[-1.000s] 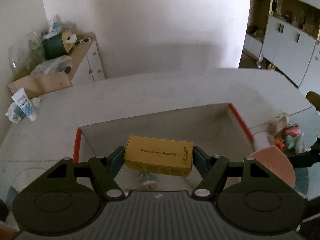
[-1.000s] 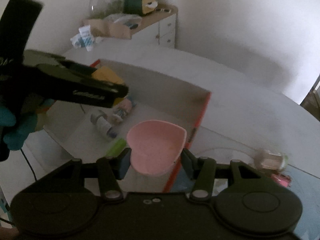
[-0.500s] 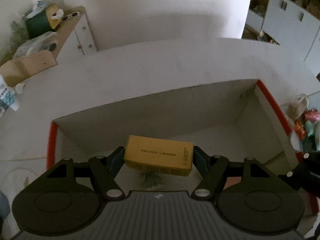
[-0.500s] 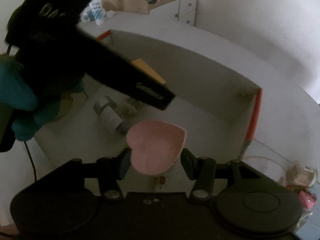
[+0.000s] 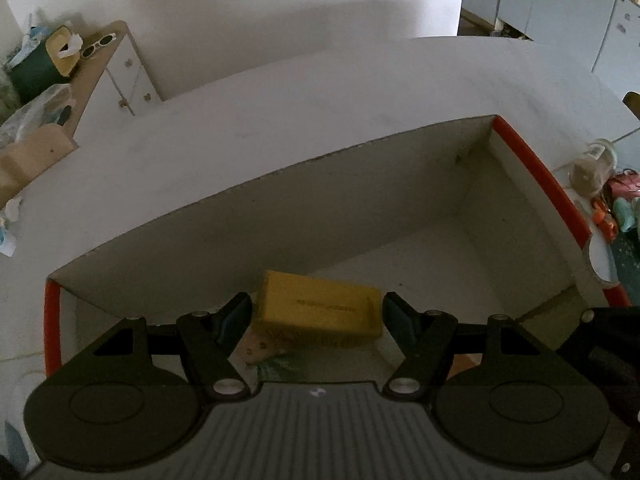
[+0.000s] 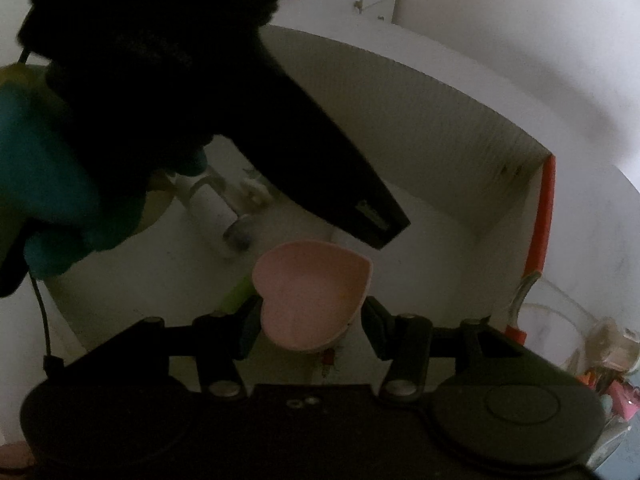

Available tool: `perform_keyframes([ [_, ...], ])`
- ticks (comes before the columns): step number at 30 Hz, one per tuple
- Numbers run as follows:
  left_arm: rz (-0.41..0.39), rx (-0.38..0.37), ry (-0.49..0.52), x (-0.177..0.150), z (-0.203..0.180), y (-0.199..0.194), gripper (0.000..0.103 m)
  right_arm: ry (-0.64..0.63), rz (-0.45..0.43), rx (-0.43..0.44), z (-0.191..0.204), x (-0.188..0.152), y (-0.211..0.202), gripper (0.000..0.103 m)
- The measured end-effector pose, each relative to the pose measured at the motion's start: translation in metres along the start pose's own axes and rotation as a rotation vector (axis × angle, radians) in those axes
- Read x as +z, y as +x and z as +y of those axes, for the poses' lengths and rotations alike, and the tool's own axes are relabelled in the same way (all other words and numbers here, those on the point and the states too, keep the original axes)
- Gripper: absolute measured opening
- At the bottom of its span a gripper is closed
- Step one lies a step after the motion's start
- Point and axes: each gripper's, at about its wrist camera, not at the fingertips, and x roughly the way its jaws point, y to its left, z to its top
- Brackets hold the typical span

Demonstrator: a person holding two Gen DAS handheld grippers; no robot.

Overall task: Organize rigid objects
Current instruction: 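Open the left gripper on the yellow box while the right gripper releases the pink dish in the box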

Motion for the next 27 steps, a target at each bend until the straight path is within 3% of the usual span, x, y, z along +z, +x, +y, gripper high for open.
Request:
perform_keyframes([
  [12, 0.034, -0.016, -0.032, -0.002, 0.002, 0.004, 0.072, 0.002, 0.004, 0.014, 0.002, 0.01, 0.002, 0.058],
  [21, 0.004, -0.015, -0.071, -0.004, 0.013, -0.011, 0.072, 0.019, -0.032, 0.024, 0.0, 0.007, -0.011, 0.06],
  [27, -0.029, 0.016, -0.093, -0.011, 0.014, -0.028, 0.072, 0.021, -0.066, 0.031, 0.001, 0.002, -0.027, 0.07],
])
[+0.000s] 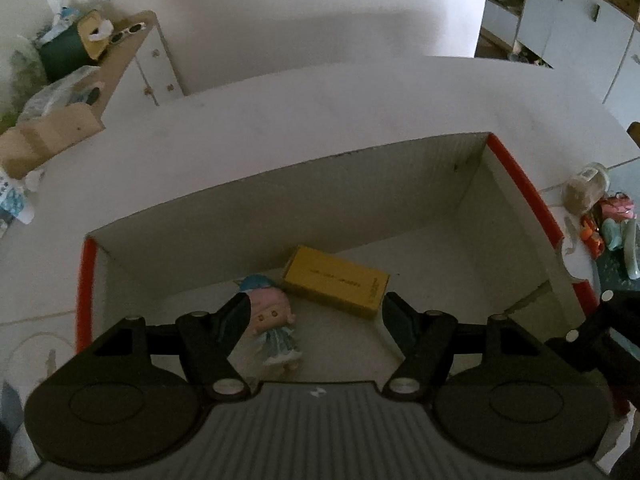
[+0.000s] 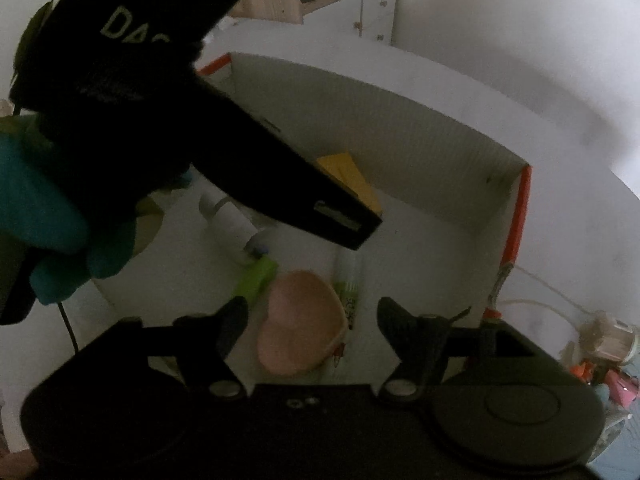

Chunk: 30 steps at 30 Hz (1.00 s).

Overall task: Organize rigid objects
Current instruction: 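Open the left gripper on the yellow box while the right gripper releases the pink dish in the box, then withdraw both open grippers from the red box back to the item pile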

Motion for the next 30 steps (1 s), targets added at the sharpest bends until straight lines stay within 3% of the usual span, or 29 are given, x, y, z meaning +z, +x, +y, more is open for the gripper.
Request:
perform_keyframes([
  [5, -0.035, 0.037, -0.018, -0.004, 0.001, -0.017, 0.072, 0.004, -0.031, 0.008, 0.006, -0.004, -0.018, 0.072],
  [17, -0.112, 0.043, -0.074, -0.017, -0.006, -0.066, 0.072, 0.019, -0.12, 0.028, 0.0, -0.019, -0.067, 0.081],
  [30, -0.188, 0.022, -0.075, -0.029, -0.05, -0.114, 0.072, 0.041, -0.2, 0.046, -0.026, -0.05, -0.118, 0.087],
])
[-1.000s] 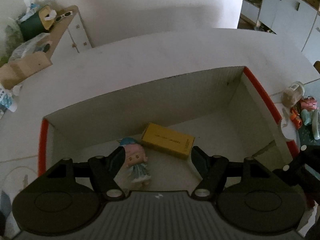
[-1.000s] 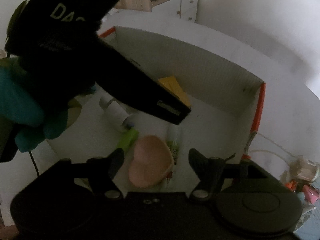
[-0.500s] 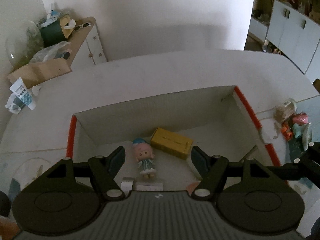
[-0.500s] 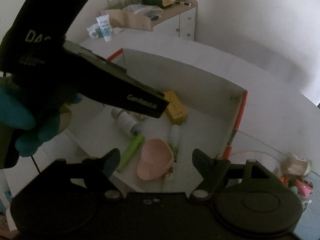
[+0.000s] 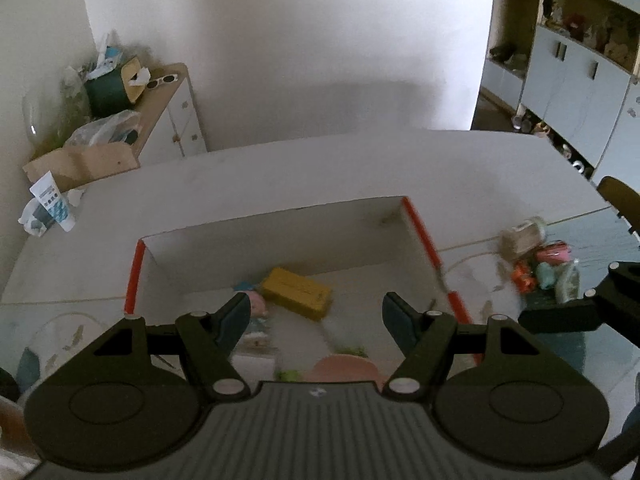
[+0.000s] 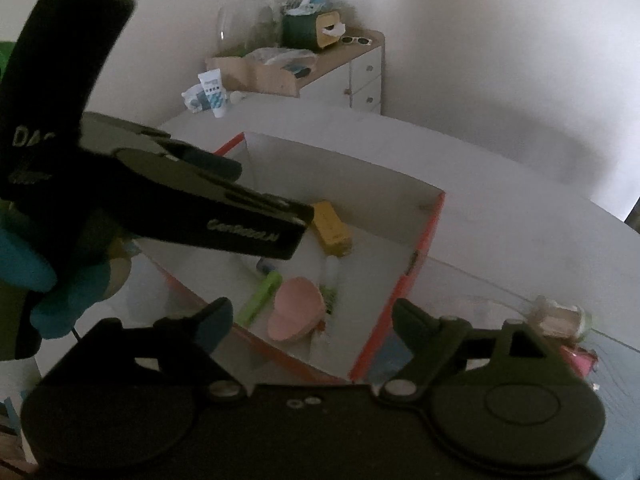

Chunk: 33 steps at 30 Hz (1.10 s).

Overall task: Organize rigid objects
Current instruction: 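Withdraw both open grippers from the red box back to the item pile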

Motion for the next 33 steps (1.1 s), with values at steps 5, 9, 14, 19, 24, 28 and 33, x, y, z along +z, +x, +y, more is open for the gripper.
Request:
perform_keyframes([
  [5, -0.026, -0.011, -0.008, 0.0, -0.019, -0.013, 0.078, 0.012, -0.017, -0.006, -0.017, -0.01, -0.017, 0.089],
  [9, -0.044, -0.01, -0.008, 0.0, -0.038, -0.019, 0.078, 0.018, -0.031, -0.009, -0.031, -0.018, -0.031, 0.091],
  [14, -0.07, -0.007, -0.011, -0.001, -0.064, -0.024, 0.078, 0.036, -0.045, -0.029, -0.054, -0.032, -0.047, 0.097],
  [19, -0.072, -0.032, -0.03, 0.0, -0.088, -0.023, 0.081, 0.061, -0.044, -0.051, -0.079, -0.045, -0.059, 0.1],
  [24, -0.079, -0.043, -0.014, 0.001, -0.119, -0.02, 0.082, 0.081, -0.044, -0.07, -0.105, -0.06, -0.07, 0.101],
  [28, -0.072, -0.049, -0.025, 0.002, -0.136, -0.013, 0.082, 0.104, -0.032, -0.085, -0.13, -0.075, -0.077, 0.101],
  [33, -0.059, -0.064, -0.021, 0.004, -0.161, -0.002, 0.082, 0.126, -0.008, -0.11, -0.162, -0.095, -0.08, 0.101],
])
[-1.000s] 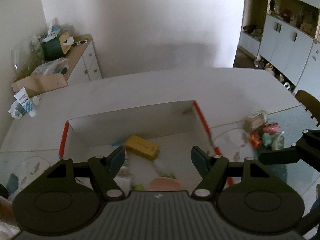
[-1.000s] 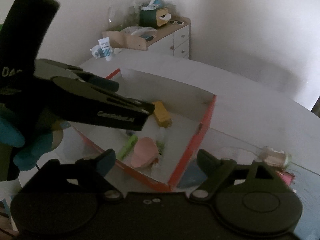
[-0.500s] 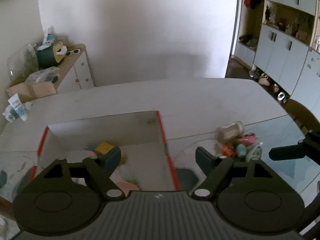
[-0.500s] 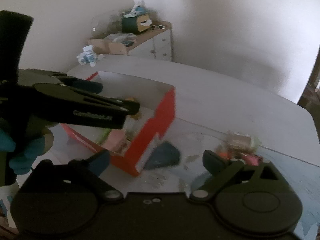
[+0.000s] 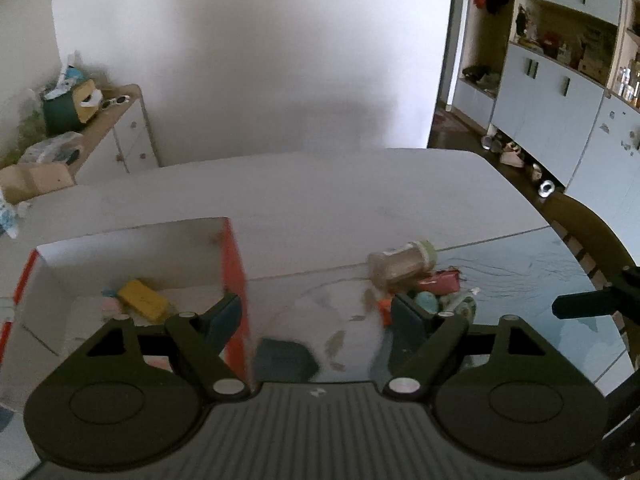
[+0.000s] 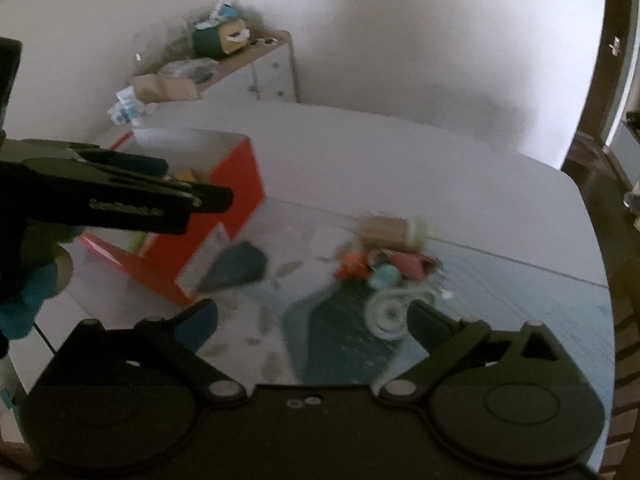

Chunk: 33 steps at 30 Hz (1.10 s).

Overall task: Organize rigid objects
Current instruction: 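Withdraw both open grippers from the red box back to the item pile, then grasp the white-green tape dispenser with the right gripper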

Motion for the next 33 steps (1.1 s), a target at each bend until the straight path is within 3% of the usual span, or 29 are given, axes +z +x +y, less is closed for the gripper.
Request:
perform_keyframes([
  [14, 0.07, -0.039, 0.065, -0.014, -0.053, 0.064, 0.082, -0.019, 0.048, -0.04, -0.064, -0.024, 0.021, 0.099],
  [23, 0.132, -0.027, 0.082, -0.021, -0.065, 0.113, 0.082, -0.112, 0.067, -0.029, -0.074, -0.029, 0.052, 0.097],
  [33, 0.186, -0.033, 0.077, -0.023, -0.063, 0.15, 0.082, -0.119, 0.086, 0.024, -0.085, -0.024, 0.082, 0.096],
])
